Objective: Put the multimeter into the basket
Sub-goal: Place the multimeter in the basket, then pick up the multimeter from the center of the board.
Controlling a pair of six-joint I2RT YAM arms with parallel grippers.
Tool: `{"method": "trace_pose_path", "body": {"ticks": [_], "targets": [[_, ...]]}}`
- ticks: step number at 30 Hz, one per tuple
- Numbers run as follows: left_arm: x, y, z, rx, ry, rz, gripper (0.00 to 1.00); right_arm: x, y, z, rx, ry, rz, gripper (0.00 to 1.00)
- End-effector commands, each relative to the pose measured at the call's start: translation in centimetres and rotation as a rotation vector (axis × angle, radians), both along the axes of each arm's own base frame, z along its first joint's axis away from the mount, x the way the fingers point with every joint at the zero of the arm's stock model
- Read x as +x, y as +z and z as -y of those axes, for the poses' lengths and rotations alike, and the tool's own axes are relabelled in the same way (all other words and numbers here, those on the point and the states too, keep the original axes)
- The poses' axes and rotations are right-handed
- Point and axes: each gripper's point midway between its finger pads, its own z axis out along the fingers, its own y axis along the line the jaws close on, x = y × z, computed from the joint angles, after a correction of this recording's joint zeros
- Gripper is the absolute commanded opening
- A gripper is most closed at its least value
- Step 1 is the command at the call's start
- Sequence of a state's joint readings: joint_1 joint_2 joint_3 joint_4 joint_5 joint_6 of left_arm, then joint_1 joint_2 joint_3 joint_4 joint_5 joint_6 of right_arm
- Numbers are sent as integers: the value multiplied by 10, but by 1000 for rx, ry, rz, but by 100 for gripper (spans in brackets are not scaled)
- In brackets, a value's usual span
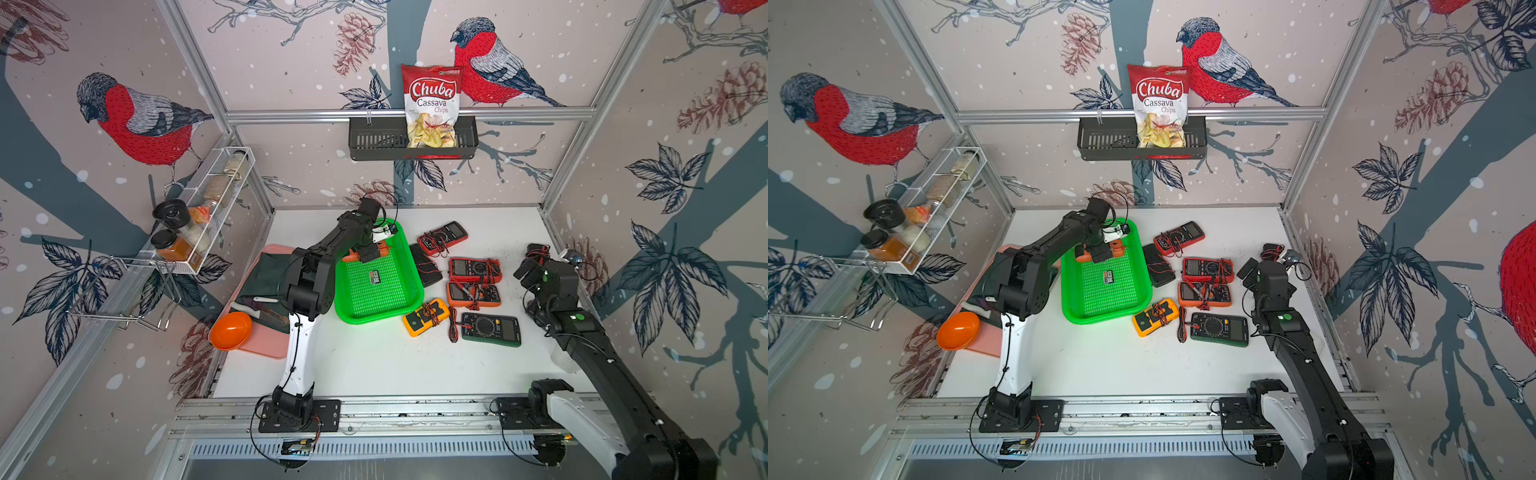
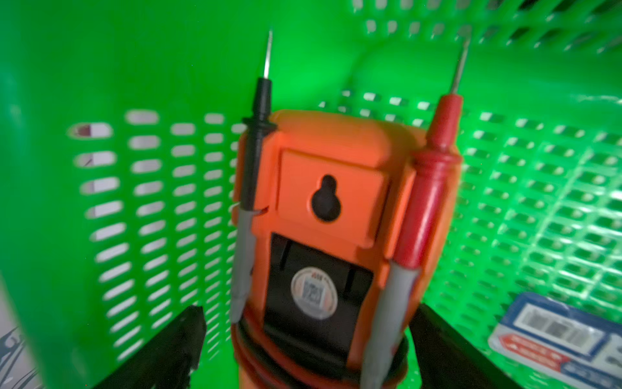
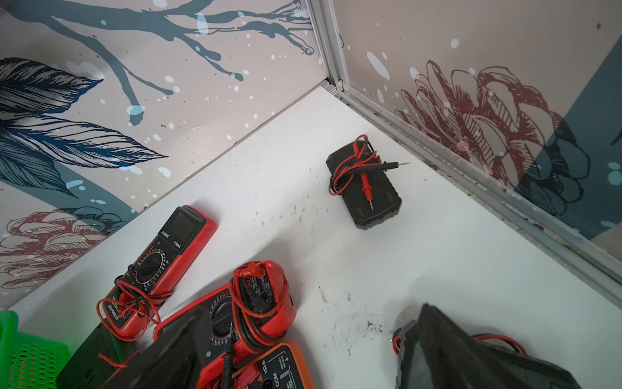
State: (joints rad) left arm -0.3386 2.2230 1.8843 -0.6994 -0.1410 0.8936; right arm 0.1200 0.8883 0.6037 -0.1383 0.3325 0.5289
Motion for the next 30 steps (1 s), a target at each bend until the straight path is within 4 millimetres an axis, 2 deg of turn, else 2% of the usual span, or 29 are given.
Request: {"method": "trace_pose_path", "body": {"ticks": [1,8,12,18,22,25,30], "targets": [[0,30,5,-52,4,68,98,4,5,-3,10,9,17,100],[-32,99,22,-246,-5,191,98,8,-8,-14,24,56,-24,100],[-54,147,34,-426,95,295,98,11,-20,-21,43,86,-62,100],[-102,182,65,-708,198,326,98,18,-36,-31,63,124,-107,100],[-128,191,79,-851,227,330,98,30,-46,-44,101,185,-143,100],[-137,191,80,-909,274,356,98,42,-54,-56,162,244,-162,100],[-148,176,80,-979,351,334,98,62,-70,-59,316,312,-167,100]]}}
